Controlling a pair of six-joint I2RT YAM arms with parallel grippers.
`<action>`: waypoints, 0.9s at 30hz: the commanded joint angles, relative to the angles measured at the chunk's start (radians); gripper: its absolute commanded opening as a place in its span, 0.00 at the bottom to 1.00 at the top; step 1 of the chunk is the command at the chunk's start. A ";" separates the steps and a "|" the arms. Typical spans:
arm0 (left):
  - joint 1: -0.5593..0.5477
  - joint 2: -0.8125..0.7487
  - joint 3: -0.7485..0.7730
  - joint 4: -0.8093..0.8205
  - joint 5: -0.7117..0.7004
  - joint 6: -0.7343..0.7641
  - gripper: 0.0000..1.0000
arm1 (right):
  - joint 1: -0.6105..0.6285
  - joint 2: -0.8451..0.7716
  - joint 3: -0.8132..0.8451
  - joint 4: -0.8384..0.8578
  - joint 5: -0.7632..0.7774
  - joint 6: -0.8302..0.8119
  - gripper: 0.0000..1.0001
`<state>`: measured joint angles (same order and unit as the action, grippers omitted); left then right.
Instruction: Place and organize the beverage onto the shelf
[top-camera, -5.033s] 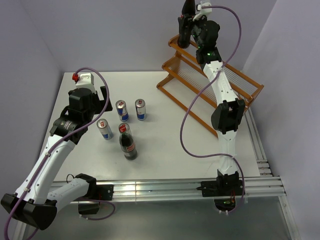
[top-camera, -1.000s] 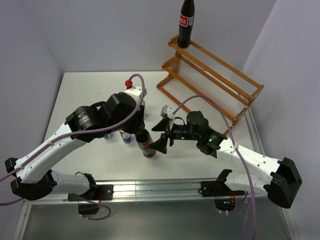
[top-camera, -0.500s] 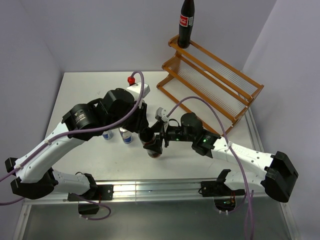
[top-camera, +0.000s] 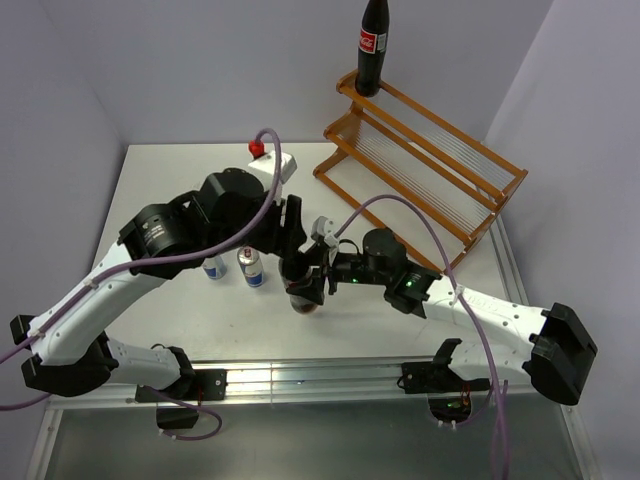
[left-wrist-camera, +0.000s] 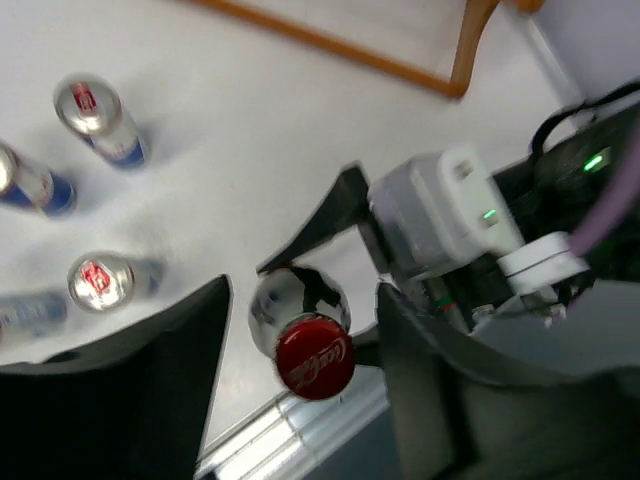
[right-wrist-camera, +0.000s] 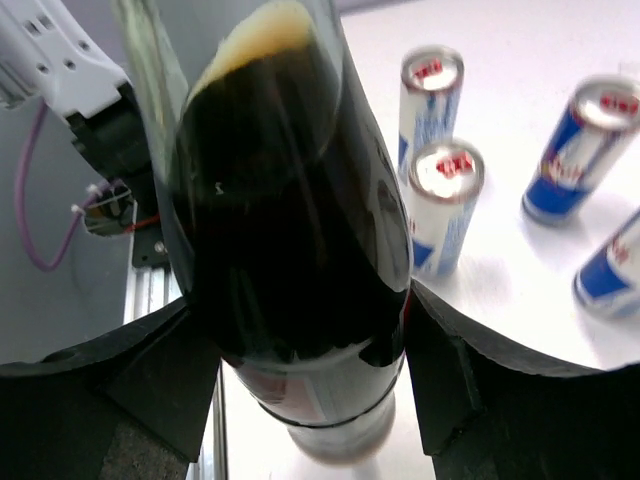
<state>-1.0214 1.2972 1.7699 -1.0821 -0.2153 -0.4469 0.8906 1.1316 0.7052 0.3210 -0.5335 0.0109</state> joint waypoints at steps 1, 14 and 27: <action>-0.005 -0.039 0.073 0.186 -0.064 -0.013 0.71 | 0.005 -0.085 -0.015 0.156 0.055 0.037 0.00; 0.029 -0.071 -0.036 0.298 -0.515 -0.019 1.00 | -0.002 -0.182 -0.039 0.148 0.464 0.139 0.00; 0.446 -0.191 -0.466 0.594 -0.424 0.054 0.99 | -0.153 -0.236 0.154 -0.048 0.690 0.175 0.00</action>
<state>-0.6006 1.1549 1.3338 -0.6239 -0.6270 -0.4294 0.7963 0.9768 0.6872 0.0612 0.0998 0.1577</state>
